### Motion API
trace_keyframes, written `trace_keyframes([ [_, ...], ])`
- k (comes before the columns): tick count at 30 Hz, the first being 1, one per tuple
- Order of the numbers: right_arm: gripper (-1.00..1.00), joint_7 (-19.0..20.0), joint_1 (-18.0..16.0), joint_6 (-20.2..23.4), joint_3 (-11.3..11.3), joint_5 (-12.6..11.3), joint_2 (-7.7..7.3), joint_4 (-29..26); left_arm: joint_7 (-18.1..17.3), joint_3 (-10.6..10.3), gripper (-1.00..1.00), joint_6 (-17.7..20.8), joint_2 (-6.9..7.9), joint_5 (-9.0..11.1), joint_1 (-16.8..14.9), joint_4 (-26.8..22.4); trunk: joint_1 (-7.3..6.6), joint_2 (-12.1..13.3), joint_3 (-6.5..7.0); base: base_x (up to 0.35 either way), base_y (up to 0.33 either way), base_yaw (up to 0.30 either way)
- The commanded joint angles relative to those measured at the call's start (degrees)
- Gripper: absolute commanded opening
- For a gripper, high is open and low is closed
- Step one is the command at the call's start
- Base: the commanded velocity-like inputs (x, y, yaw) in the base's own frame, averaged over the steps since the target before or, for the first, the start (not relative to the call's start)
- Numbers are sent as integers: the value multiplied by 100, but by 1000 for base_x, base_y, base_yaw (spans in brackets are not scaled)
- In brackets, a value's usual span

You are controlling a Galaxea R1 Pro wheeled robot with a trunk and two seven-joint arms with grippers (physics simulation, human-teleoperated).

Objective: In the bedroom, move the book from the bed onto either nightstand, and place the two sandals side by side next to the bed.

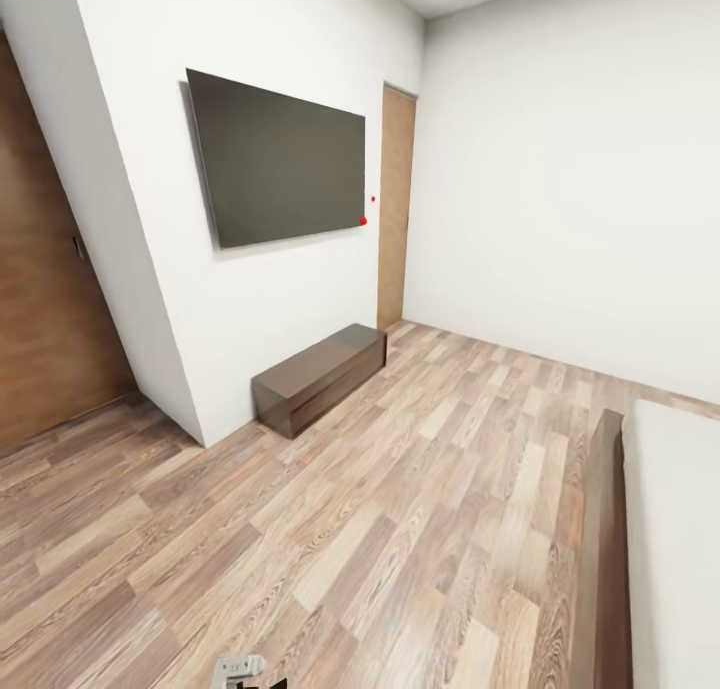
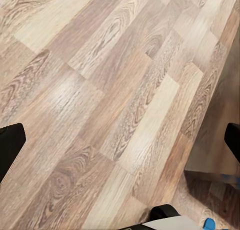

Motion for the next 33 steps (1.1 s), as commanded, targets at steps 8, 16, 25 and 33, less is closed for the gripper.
trace_keyframes([
  [8, 100, 24, -12, -30, 11, -22, 1, 26, -20, 31, 100, -16, 0, -17, -6, 8, 6, -9, -11, 332, 0, 0],
  [16, 100, 24, -12, -29, 11, -34, 1, 23, -20, 31, 100, -13, 1, -17, -6, 8, 6, -9, -11, 333, 0, 0],
  [25, 100, 22, -12, -29, 11, -42, -1, 24, -20, 36, 100, -11, 2, -17, -6, 8, 6, -9, -11, 333, 0, 0],
  [33, 100, 23, -12, -29, 11, -36, -1, 26, -20, 36, 100, -10, 2, -17, -6, 8, 6, -9, -11, 333, 0, 0],
])
